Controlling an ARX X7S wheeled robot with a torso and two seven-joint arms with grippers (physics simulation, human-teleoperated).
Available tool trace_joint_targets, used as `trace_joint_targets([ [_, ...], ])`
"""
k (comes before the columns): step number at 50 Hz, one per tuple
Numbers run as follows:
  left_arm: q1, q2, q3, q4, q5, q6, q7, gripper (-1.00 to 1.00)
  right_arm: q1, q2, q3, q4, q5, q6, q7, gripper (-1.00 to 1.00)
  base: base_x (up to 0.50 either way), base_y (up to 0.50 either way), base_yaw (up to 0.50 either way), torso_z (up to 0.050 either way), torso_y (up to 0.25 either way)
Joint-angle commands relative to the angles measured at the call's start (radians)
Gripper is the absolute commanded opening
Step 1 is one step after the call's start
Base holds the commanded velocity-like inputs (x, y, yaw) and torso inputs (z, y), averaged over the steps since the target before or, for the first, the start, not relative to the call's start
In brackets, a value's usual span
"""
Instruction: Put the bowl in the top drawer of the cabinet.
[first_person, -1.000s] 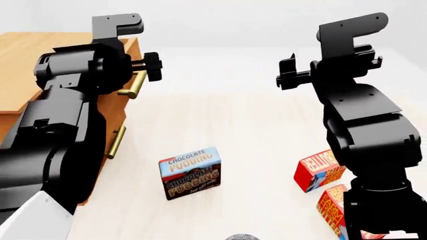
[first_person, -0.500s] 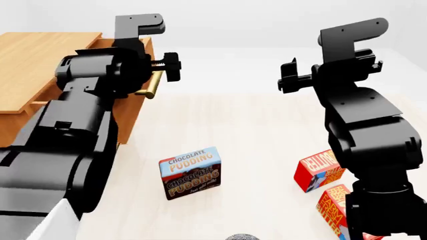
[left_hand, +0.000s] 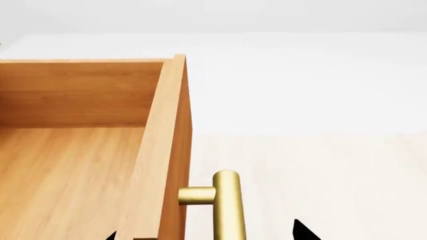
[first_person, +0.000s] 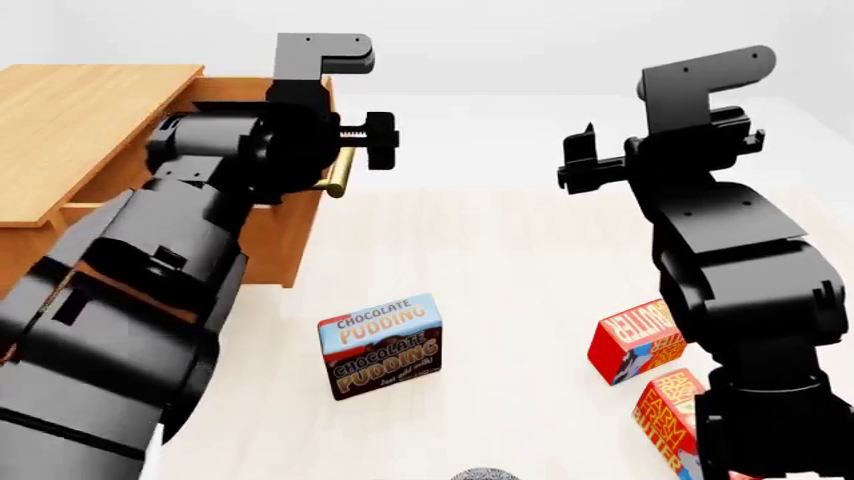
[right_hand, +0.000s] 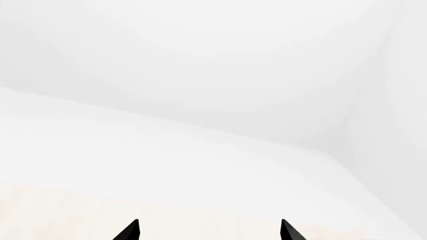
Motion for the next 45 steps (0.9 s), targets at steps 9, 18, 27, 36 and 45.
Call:
trace_joint_targets([
  [9,0.082,0.008,0.42,0.065,-0.78,0.094,0.005,1.0,-0.024,0.04,0.022,-0.053,0.025,0.032,-0.018,1.0,-0.01,0.0,0.0,0.0,0.0],
  [18,0.075,0.008,0.58,0.126,-0.954,0.142,-0.016,1.0,-0.028,0.057,0.034,-0.062,0.033,0.042,-0.022,1.0,-0.01,0.0,0.0,0.0,0.0],
  [27,0.073,0.007,0.678,0.214,-1.066,0.191,-0.04,1.0,-0.036,0.063,0.044,-0.065,0.039,0.042,-0.021,1.0,-0.01,0.0,0.0,0.0,0.0],
  [36,0.09,-0.034,0.678,0.419,-1.067,0.231,-0.097,1.0,-0.05,0.073,0.067,-0.083,0.049,0.054,-0.014,1.0,-0.02,0.0,0.0,0.0,0.0],
  [45,0.1,-0.072,0.652,0.58,-1.085,0.255,-0.18,1.0,-0.058,0.075,0.073,-0.098,0.052,0.065,-0.006,1.0,-0.02,0.0,0.0,0.0,0.0],
])
